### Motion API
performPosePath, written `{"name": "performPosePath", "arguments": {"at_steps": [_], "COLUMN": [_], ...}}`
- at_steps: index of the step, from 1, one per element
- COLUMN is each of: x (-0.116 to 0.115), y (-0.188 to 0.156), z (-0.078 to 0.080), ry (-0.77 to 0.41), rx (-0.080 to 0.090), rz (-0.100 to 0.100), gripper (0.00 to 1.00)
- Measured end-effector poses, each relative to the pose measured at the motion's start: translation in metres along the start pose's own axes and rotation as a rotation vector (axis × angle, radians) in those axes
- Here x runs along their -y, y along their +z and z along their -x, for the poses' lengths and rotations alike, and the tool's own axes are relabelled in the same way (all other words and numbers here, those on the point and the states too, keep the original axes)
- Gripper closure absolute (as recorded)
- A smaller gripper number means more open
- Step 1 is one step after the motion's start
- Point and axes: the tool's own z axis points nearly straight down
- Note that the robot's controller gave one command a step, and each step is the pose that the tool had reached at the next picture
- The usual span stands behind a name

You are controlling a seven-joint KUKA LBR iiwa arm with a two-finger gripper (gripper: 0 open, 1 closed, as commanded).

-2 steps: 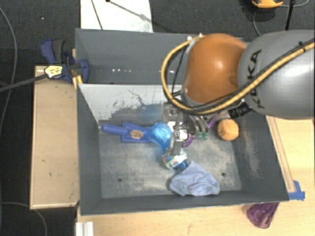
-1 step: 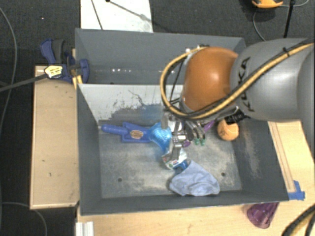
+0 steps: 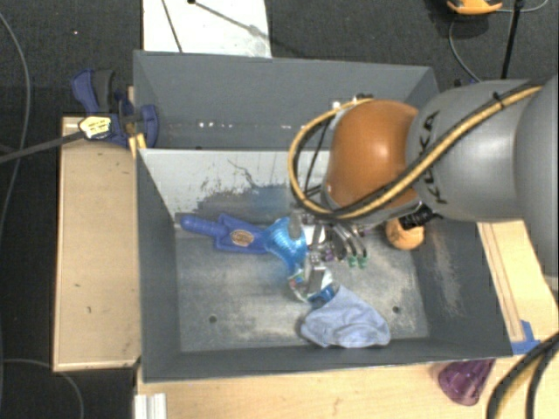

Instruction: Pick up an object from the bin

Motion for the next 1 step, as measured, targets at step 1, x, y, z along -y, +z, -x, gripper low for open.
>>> {"name": "performPosePath", "arguments": {"at_steps": [1], "x": [0.01], "y": [0.006], "z": [0.0088], "ry": [-0.084], "rx": [0.009], "rz": [0.0], "gripper": [0.0]}}
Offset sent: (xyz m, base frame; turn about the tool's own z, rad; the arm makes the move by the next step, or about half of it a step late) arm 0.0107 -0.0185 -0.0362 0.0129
